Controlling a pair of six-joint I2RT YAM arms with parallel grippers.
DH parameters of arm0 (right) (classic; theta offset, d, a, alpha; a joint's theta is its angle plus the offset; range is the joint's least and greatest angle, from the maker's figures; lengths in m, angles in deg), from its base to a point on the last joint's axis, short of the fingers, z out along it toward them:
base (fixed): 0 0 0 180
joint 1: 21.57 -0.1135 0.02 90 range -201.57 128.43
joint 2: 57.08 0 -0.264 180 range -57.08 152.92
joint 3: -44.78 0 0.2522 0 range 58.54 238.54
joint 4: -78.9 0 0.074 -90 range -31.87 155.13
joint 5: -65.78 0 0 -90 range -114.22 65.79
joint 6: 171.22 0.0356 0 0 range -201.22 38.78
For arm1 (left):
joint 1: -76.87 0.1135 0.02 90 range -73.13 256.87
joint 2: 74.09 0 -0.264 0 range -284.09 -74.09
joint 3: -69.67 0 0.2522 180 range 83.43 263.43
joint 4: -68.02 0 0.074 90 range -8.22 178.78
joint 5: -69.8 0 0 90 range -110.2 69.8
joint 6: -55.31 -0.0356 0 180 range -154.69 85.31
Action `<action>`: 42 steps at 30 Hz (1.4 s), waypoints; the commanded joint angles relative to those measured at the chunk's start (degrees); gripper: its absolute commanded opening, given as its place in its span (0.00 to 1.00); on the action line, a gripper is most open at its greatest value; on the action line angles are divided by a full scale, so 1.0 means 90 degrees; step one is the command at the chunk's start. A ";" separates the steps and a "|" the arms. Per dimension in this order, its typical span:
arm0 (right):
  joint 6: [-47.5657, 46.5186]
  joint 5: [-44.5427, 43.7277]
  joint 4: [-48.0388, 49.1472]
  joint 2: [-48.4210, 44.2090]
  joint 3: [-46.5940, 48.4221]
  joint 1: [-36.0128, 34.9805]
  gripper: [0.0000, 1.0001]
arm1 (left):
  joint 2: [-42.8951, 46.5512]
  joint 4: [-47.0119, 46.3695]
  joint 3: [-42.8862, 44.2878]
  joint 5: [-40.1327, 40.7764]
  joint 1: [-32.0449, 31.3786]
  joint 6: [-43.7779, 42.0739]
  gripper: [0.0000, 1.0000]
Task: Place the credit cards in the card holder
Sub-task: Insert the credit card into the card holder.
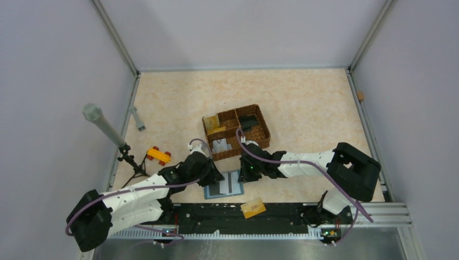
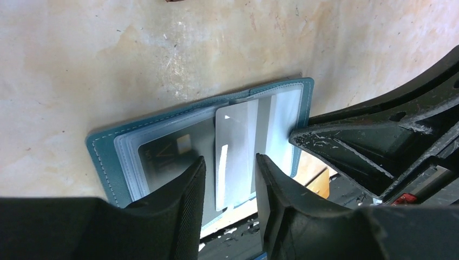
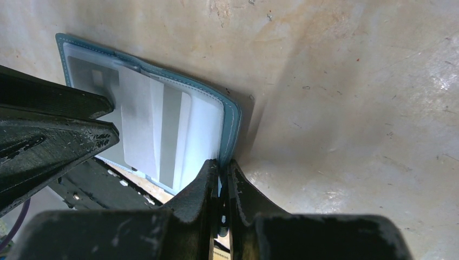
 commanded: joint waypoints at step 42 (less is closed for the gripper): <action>-0.0166 -0.1008 -0.0676 -0.0204 -0.0404 0.0102 0.00 | 0.0816 0.1347 0.0532 0.0606 -0.0325 -0.0145 0.65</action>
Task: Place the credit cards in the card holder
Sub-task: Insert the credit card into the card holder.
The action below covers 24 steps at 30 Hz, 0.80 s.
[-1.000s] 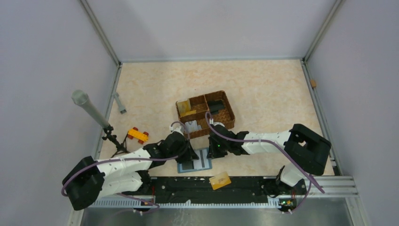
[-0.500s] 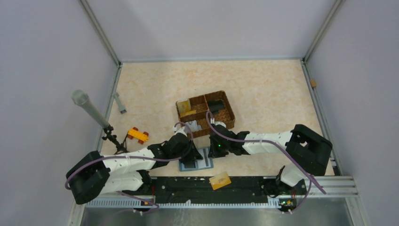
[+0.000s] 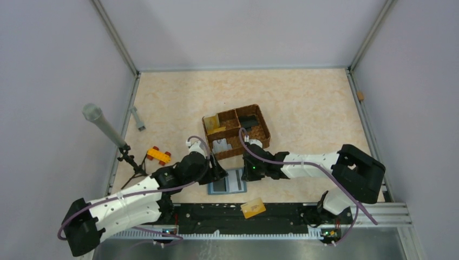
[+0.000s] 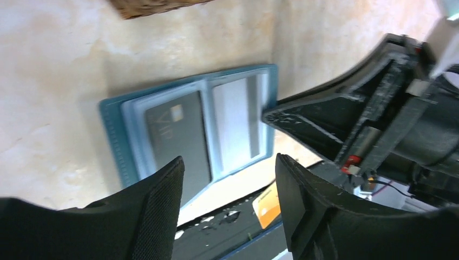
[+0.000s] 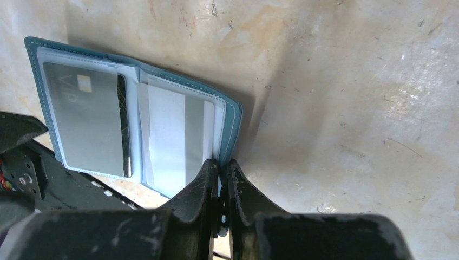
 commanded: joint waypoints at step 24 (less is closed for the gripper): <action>-0.0137 -0.0235 -0.0123 0.0150 -0.0629 0.0254 0.00 | 0.1365 0.0961 -0.1106 -0.1244 0.1735 -0.0136 0.38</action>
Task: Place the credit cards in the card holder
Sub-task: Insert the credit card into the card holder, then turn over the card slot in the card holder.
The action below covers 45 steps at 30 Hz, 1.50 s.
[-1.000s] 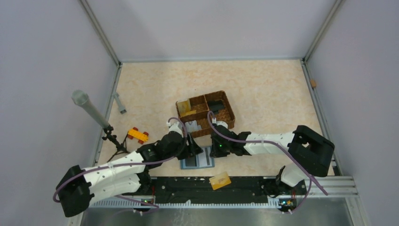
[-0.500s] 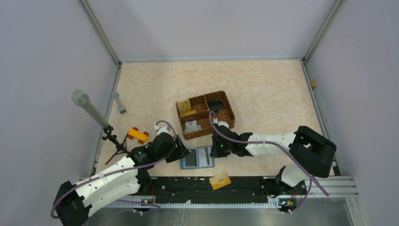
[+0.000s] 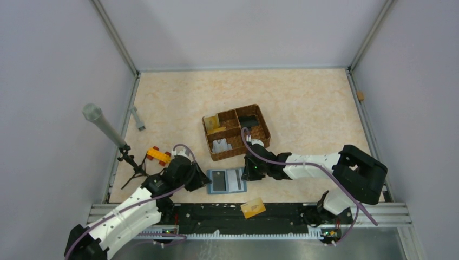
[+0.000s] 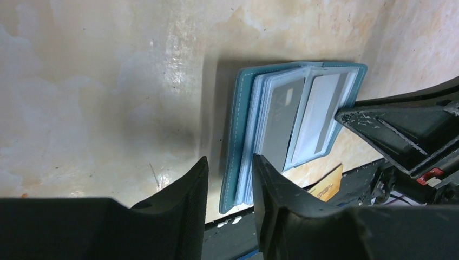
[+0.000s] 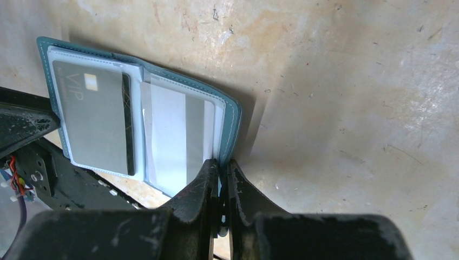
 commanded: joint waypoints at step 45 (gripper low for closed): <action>-0.0144 -0.0238 -0.0462 0.0399 -0.0311 0.0103 0.00 | -0.0276 -0.2001 -0.0717 -0.1215 0.0059 -0.0162 0.34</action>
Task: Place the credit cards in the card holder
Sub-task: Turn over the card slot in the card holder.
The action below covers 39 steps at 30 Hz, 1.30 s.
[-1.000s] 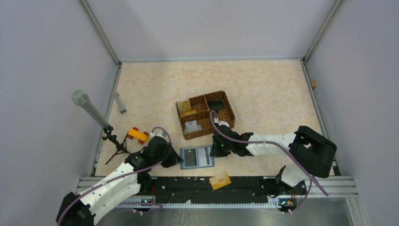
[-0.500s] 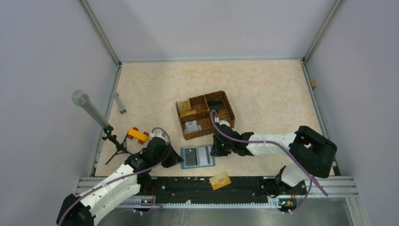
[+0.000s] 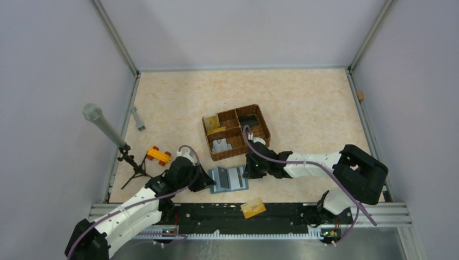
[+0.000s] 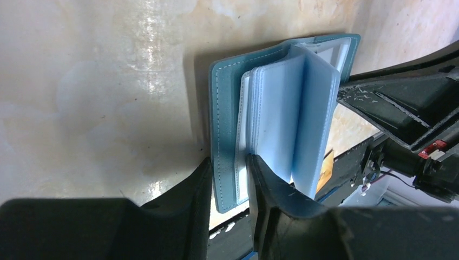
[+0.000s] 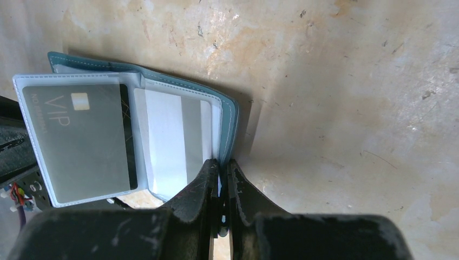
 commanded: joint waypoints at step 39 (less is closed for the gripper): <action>-0.0026 -0.0943 -0.1494 -0.0796 -0.0086 0.0013 0.47 | 0.1143 -0.0690 -0.0057 0.0019 -0.0034 -0.0015 0.00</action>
